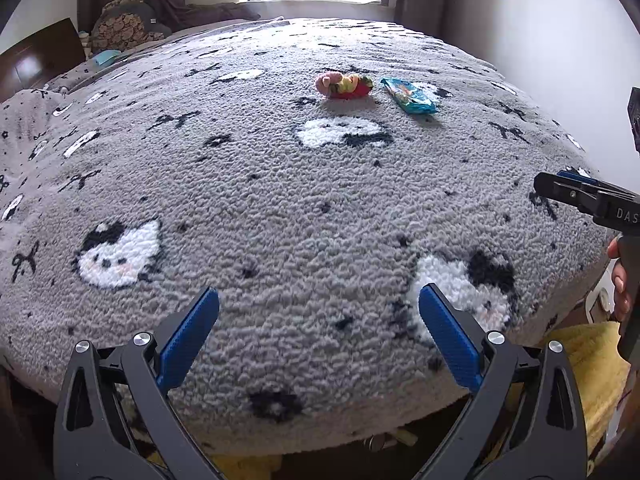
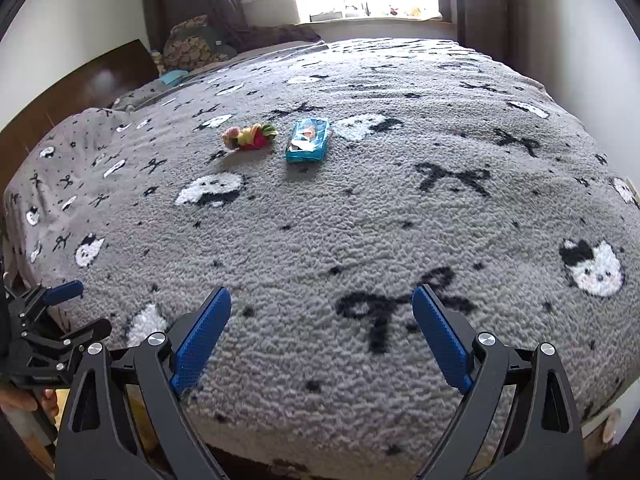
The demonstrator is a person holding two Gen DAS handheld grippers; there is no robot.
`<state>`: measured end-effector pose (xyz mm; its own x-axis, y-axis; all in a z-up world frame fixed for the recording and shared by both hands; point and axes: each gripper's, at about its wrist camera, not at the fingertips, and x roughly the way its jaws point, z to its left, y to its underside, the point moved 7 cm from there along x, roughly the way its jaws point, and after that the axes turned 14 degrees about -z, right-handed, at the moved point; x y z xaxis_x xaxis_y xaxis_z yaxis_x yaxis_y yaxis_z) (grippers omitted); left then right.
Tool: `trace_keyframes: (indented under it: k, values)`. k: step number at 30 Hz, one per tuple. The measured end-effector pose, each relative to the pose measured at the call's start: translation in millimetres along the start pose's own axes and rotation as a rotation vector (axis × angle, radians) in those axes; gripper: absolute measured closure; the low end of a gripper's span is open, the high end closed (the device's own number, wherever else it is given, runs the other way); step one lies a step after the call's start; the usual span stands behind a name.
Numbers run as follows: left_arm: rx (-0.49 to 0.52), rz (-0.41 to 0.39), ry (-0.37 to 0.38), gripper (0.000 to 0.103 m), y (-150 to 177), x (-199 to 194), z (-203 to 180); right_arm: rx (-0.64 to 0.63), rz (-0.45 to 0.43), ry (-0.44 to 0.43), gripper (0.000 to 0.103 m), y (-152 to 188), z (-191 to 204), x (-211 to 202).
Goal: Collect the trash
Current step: 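Raise both open tools back over the bed, then grasp the blue wipes pack with the right tool while the left tool grasps the plush toy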
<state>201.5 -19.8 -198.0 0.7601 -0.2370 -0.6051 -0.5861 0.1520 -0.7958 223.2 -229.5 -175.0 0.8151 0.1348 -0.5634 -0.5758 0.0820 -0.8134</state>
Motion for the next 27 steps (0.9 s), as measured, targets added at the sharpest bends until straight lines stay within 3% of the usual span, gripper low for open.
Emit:
trace_keyframes:
  k: [9,18,21,24,27]
  values:
    - [0.021,0.006,-0.036,0.008,-41.6,58.7,12.2,0.013,0.031,0.001,0.011,-42.3,8.5,88.6]
    - [0.026,0.015,-0.027,0.008,-71.0,103.3,14.9,0.015,0.058,0.014,0.013,-75.6,18.4,166.9]
    - [0.022,0.011,-0.016,0.008,-82.3,116.3,12.2,-0.007,0.073,0.044,0.021,-80.3,17.4,183.7]
    - [0.018,0.011,-0.012,0.008,-92.7,128.6,8.8,-0.031,0.064,0.053,0.046,-86.2,14.8,187.0]
    - [0.016,0.002,-0.003,0.008,-106.4,141.8,2.6,-0.033,0.053,0.040,0.056,-90.4,4.5,182.3]
